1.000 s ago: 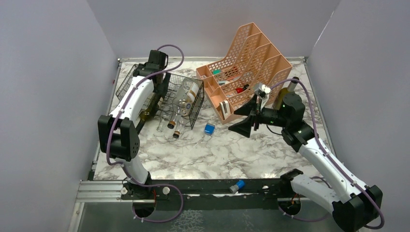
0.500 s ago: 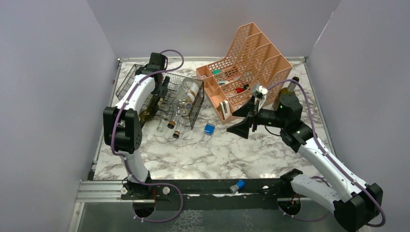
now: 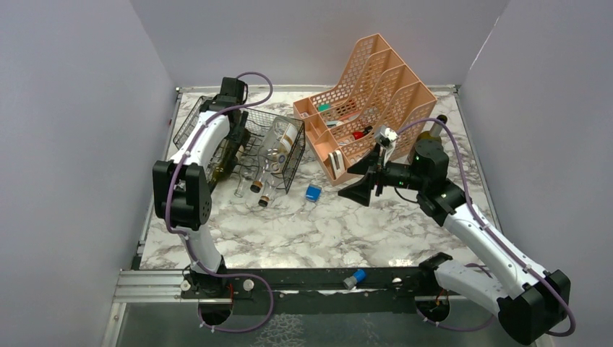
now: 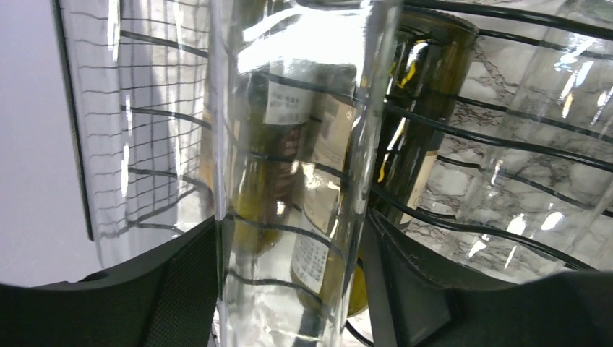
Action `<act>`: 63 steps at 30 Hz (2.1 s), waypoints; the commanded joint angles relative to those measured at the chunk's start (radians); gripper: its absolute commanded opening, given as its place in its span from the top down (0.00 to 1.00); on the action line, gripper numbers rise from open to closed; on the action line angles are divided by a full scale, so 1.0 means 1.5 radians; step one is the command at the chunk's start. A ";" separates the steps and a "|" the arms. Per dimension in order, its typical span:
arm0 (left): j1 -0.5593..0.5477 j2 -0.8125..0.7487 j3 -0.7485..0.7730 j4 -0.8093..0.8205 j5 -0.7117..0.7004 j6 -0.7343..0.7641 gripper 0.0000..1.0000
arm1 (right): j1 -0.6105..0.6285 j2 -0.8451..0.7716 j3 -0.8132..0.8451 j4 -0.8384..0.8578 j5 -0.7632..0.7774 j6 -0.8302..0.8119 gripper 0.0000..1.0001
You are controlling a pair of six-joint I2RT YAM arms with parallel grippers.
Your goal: Take the wine bottle off the wine rack
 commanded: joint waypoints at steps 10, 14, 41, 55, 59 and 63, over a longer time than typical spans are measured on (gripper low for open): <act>0.000 -0.126 0.016 0.010 0.018 -0.053 0.59 | 0.004 0.011 0.025 -0.024 0.026 -0.009 0.00; 0.000 -0.170 0.012 0.007 0.020 -0.069 0.61 | 0.004 0.018 0.031 -0.031 0.032 -0.012 0.00; -0.020 -0.305 -0.066 0.224 0.771 -0.432 0.73 | 0.004 -0.072 -0.049 0.113 0.302 -0.051 0.00; -0.167 -0.338 -0.301 0.631 0.807 -0.826 0.73 | 0.005 -0.038 -0.032 0.275 0.030 -0.287 0.00; -0.166 -0.341 -0.350 0.752 0.802 -0.970 0.72 | 0.019 -0.039 -0.029 0.216 -0.081 -0.595 0.00; -0.167 -0.335 -0.332 0.752 0.800 -1.018 0.71 | 0.026 -0.009 0.003 0.173 -0.072 -0.793 0.00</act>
